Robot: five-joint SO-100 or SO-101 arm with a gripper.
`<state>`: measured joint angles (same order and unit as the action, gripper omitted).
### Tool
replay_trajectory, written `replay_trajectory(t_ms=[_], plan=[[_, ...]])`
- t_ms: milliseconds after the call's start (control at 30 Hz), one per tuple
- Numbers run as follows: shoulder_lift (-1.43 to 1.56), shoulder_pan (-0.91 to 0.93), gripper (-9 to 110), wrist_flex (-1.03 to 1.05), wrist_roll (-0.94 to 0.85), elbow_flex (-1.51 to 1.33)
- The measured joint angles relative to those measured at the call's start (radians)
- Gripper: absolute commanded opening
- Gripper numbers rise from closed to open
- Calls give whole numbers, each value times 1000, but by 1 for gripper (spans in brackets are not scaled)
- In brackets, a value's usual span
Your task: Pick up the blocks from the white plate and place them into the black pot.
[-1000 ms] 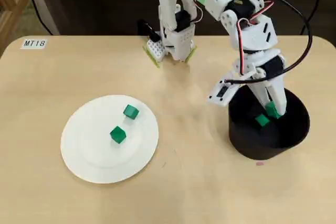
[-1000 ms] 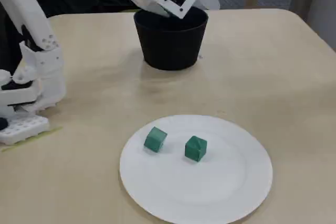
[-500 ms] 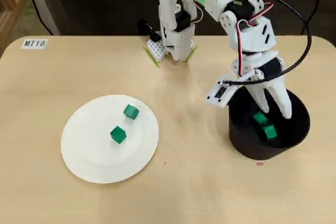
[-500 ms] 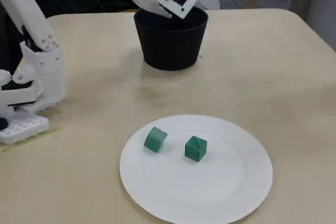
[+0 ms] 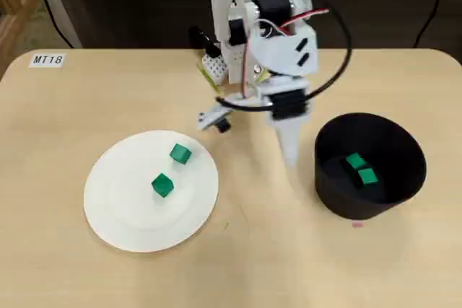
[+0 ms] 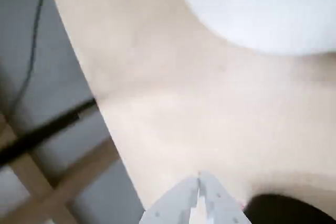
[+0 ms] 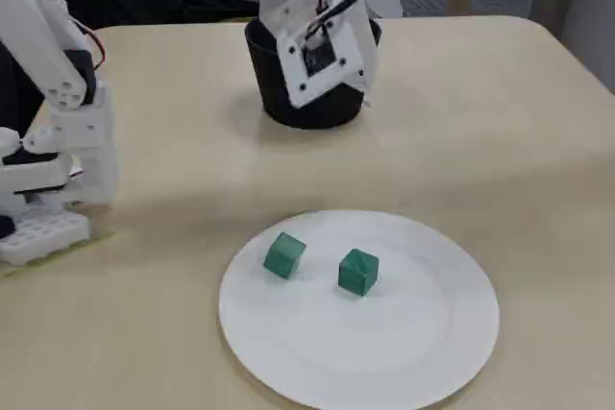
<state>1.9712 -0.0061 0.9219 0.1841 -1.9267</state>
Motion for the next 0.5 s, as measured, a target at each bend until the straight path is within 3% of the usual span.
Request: replay_trajectory(t_ms=[233, 500], plan=[[-49, 209, -2, 28, 236, 6], [-268, 318, -2, 199, 120, 190]])
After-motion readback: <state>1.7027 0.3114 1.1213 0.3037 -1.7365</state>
